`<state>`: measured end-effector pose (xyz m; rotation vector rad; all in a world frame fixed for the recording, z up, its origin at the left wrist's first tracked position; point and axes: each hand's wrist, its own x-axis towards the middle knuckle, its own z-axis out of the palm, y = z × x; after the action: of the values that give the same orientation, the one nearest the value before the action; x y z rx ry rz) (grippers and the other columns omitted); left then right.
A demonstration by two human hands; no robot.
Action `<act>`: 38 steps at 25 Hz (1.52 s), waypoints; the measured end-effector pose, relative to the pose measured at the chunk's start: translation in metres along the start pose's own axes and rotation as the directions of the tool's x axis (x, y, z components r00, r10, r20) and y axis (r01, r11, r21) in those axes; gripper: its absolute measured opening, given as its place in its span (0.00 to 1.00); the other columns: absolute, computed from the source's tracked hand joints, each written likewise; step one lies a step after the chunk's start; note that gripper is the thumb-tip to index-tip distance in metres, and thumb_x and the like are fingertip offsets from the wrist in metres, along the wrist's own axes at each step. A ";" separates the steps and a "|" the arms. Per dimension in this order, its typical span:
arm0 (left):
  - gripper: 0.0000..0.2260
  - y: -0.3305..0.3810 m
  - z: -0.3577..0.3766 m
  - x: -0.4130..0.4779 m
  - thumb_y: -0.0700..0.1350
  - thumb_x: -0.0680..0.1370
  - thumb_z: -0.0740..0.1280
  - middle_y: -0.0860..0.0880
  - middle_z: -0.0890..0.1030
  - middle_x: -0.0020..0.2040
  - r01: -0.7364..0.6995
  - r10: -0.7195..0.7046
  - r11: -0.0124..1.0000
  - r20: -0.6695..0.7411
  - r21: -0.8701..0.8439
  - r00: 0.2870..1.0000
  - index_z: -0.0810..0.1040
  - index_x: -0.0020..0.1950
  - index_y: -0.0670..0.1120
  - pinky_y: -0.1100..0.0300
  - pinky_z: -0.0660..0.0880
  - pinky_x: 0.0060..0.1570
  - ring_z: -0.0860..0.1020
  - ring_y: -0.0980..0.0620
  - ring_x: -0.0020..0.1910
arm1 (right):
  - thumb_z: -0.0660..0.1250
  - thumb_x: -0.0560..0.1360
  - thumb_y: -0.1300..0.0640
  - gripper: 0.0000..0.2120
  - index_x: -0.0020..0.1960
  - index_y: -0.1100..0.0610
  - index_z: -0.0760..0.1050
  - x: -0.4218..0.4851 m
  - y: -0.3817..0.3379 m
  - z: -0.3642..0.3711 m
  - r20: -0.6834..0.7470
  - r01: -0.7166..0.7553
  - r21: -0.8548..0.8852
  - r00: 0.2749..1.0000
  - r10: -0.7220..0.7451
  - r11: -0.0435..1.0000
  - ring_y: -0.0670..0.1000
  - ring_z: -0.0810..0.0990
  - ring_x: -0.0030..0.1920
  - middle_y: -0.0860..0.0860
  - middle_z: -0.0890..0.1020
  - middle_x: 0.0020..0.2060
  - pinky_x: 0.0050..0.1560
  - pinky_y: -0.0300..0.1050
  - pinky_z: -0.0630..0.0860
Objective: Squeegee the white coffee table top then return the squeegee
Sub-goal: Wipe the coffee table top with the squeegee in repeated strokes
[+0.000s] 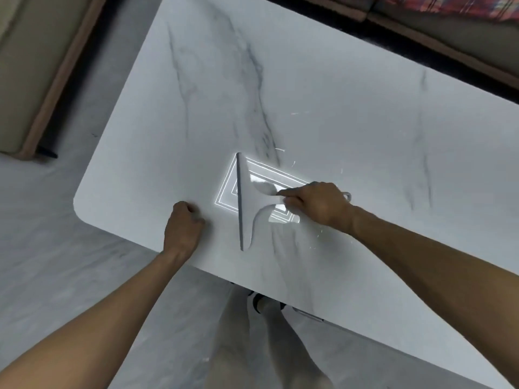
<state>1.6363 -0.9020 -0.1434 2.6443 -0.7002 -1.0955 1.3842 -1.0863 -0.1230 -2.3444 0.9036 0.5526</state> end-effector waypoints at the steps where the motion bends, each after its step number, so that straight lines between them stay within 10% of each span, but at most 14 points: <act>1: 0.03 0.011 0.000 0.002 0.40 0.73 0.62 0.42 0.77 0.44 -0.038 0.038 0.999 0.021 0.016 0.999 0.72 0.47 0.44 0.56 0.69 0.33 0.76 0.42 0.42 | 0.51 0.80 0.40 0.16 0.65 0.34 0.71 -0.009 0.022 -0.013 -0.036 -0.096 0.012 0.995 0.096 0.995 0.55 0.80 0.55 0.47 0.83 0.56 0.48 0.46 0.72; 8: 0.14 0.093 -0.011 0.026 0.42 0.78 0.59 0.43 0.75 0.35 -0.183 0.181 0.982 0.043 0.037 0.983 0.72 0.34 0.38 0.56 0.67 0.31 0.73 0.45 0.34 | 0.47 0.79 0.35 0.21 0.66 0.34 0.70 -0.086 0.100 -0.069 -0.145 -0.493 0.005 0.861 0.488 0.870 0.57 0.80 0.53 0.48 0.83 0.54 0.46 0.48 0.73; 15: 0.03 0.108 -0.024 0.059 0.44 0.79 0.59 0.46 0.78 0.48 -0.076 0.074 0.992 -0.019 -0.101 0.997 0.71 0.47 0.46 0.56 0.71 0.43 0.75 0.46 0.44 | 0.52 0.80 0.38 0.16 0.65 0.27 0.66 0.015 0.006 -0.061 0.022 0.026 -0.020 0.999 -0.025 0.999 0.48 0.78 0.59 0.37 0.79 0.60 0.44 0.42 0.69; 21: 0.17 0.114 -0.023 0.073 0.41 0.78 0.63 0.44 0.77 0.62 -0.053 0.055 0.991 0.009 -0.125 0.998 0.68 0.66 0.44 0.56 0.71 0.52 0.76 0.42 0.60 | 0.53 0.81 0.41 0.16 0.66 0.33 0.70 0.095 -0.013 -0.058 0.124 0.221 -0.128 0.971 -0.205 0.967 0.51 0.78 0.58 0.43 0.81 0.58 0.47 0.43 0.65; 27: 0.24 0.175 0.016 0.072 0.41 0.68 0.72 0.38 0.70 0.59 -0.244 0.238 0.926 0.058 0.288 0.970 0.67 0.61 0.38 0.48 0.72 0.57 0.71 0.36 0.57 | 0.51 0.80 0.40 0.17 0.66 0.33 0.70 0.060 0.106 -0.101 -0.032 -0.145 0.018 0.989 0.146 0.989 0.54 0.78 0.58 0.46 0.82 0.58 0.48 0.44 0.67; 32: 0.54 0.227 0.054 0.081 0.58 0.58 0.79 0.31 0.55 0.72 -0.292 0.267 0.774 0.129 0.562 0.955 0.53 0.74 0.43 0.37 0.60 0.69 0.59 0.24 0.67 | 0.51 0.79 0.38 0.16 0.64 0.31 0.71 -0.031 0.193 -0.107 -0.060 -0.425 0.107 0.899 0.433 0.899 0.54 0.78 0.58 0.44 0.82 0.58 0.49 0.46 0.70; 38: 0.63 0.230 0.079 0.095 0.64 0.61 0.77 0.26 0.44 0.75 -0.255 0.190 0.751 0.171 0.608 0.967 0.39 0.78 0.41 0.34 0.56 0.70 0.50 0.20 0.71 | 0.53 0.80 0.41 0.18 0.65 0.40 0.72 0.001 0.182 -0.127 -0.237 -0.357 0.439 0.839 0.489 0.825 0.56 0.80 0.54 0.48 0.83 0.49 0.52 0.46 0.73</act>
<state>1.5580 -1.1488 -0.1776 2.9067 -1.6118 -1.0620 1.2785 -1.2790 -0.0917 -1.9047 1.5755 0.1084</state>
